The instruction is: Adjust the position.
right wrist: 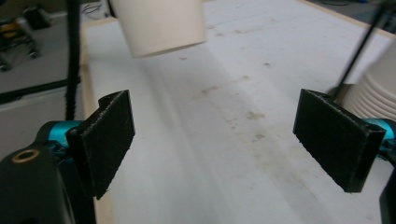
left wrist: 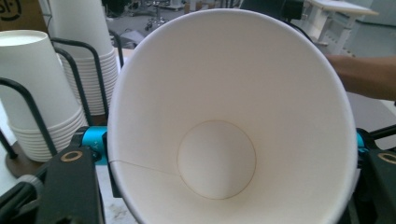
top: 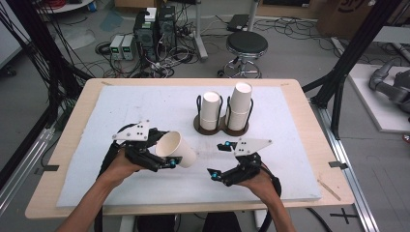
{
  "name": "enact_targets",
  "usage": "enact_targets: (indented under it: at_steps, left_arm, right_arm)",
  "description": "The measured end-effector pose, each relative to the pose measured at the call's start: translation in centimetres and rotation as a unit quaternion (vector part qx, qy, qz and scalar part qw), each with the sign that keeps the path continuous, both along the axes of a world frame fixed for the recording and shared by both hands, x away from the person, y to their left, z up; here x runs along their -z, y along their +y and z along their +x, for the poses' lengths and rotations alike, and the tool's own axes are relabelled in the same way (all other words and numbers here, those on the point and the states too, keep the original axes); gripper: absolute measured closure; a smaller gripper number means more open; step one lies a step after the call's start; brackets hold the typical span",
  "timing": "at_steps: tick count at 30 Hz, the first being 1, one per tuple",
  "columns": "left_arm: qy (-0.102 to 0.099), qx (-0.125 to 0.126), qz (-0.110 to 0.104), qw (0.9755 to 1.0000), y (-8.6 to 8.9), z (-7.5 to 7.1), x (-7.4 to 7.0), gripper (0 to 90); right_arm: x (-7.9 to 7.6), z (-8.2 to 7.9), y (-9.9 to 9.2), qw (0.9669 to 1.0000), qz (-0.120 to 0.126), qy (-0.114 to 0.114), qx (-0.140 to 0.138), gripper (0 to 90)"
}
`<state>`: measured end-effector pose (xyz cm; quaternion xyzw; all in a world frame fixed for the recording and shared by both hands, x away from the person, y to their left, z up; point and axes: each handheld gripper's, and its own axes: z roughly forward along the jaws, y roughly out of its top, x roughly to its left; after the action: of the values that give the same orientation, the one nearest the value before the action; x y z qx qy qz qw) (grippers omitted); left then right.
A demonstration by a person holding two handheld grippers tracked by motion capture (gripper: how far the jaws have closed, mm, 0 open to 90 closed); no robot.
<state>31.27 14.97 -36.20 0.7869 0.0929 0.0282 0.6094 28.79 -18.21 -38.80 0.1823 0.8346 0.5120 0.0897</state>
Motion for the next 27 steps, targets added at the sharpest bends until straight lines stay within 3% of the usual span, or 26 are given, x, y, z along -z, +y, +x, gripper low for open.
enact_targets:
  at_steps: [4, 7, 11, 19, 22, 27]
  left_arm:
    - [-0.007, -0.006, 0.023, 0.9997, 0.0, 0.2, -0.3, 27.9]
    - [-0.013, -0.010, 0.028, 0.9995, 0.1, 0.3, -0.5, 27.9]
    - [-0.011, -0.024, 0.040, 0.9989, 0.1, 0.4, -0.4, 27.9]
    - [-0.011, -0.037, 0.056, 0.9977, -0.1, 0.7, -0.2, 28.0]
    - [-0.010, -0.040, 0.059, 0.9974, -0.1, 0.8, -0.1, 28.0]
    - [-0.012, -0.041, 0.062, 0.9972, -0.1, 0.8, -0.1, 27.9]
  right_arm:
    - [0.2, 0.2, -1.2, 0.9987, 0.014, 0.008, 0.049, 13.2]
    - [0.2, 0.3, -2.0, 0.9967, 0.009, 0.003, 0.081, 13.2]
    - [0.3, 0.4, -3.5, 0.9917, 0.015, 0.000, 0.128, 13.2]
    - [0.8, 0.4, -5.5, 0.9821, 0.019, -0.008, 0.187, 13.2]
    - [1.3, 0.3, -6.1, 0.9723, 0.018, -0.022, 0.232, 13.2]
    - [2.9, 0.3, -7.2, 0.9600, 0.020, -0.025, 0.278, 13.3]
